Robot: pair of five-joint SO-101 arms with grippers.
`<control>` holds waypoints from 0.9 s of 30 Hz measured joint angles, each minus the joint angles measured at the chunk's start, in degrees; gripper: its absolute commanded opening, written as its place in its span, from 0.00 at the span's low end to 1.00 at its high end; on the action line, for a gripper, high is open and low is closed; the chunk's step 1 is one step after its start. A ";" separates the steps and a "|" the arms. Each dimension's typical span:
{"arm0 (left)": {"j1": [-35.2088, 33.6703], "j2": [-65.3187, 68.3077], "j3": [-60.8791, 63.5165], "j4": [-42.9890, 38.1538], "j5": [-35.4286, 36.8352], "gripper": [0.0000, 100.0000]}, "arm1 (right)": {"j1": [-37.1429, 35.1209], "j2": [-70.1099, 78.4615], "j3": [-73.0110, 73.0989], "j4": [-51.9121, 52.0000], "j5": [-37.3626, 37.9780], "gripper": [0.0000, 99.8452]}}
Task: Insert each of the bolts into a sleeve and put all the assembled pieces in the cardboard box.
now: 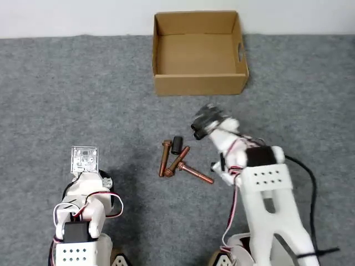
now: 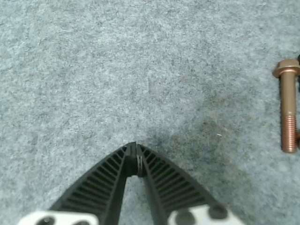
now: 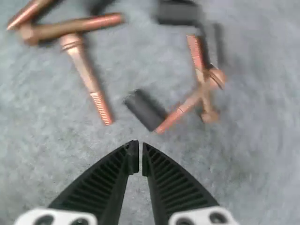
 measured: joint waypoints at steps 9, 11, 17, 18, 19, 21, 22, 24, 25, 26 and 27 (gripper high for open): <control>0.00 0.00 0.00 0.00 0.00 0.01 | -4.04 6.68 0.00 0.00 14.15 0.19; 0.00 0.00 0.00 0.00 0.00 0.01 | -4.04 8.53 0.00 0.00 17.49 0.19; 0.00 0.00 0.00 0.00 0.00 0.01 | -4.13 13.10 -0.09 -2.37 21.27 0.19; 0.00 0.00 0.00 0.00 0.00 0.01 | -3.78 13.98 -0.09 -3.43 21.54 0.19; 0.00 0.00 0.00 0.00 0.00 0.01 | -3.34 14.86 -0.09 -4.22 22.07 0.19; 0.00 0.00 0.00 0.00 0.00 0.01 | -2.11 16.97 -0.09 -6.15 23.38 0.19; 0.00 0.00 0.00 0.00 0.00 0.01 | -1.49 18.11 -0.09 -7.38 23.74 0.19; 0.00 0.00 0.00 0.00 0.00 0.01 | 0.00 20.48 -0.09 -9.93 24.09 0.19; 0.00 0.00 0.00 0.00 0.00 0.01 | 0.62 21.80 -0.09 -11.25 24.09 0.19; 0.00 0.00 0.00 0.00 0.00 0.01 | 1.05 23.12 -0.09 -12.57 24.26 0.19; 0.00 0.00 0.00 0.00 0.00 0.01 | 1.23 24.35 -0.09 -13.80 24.26 0.19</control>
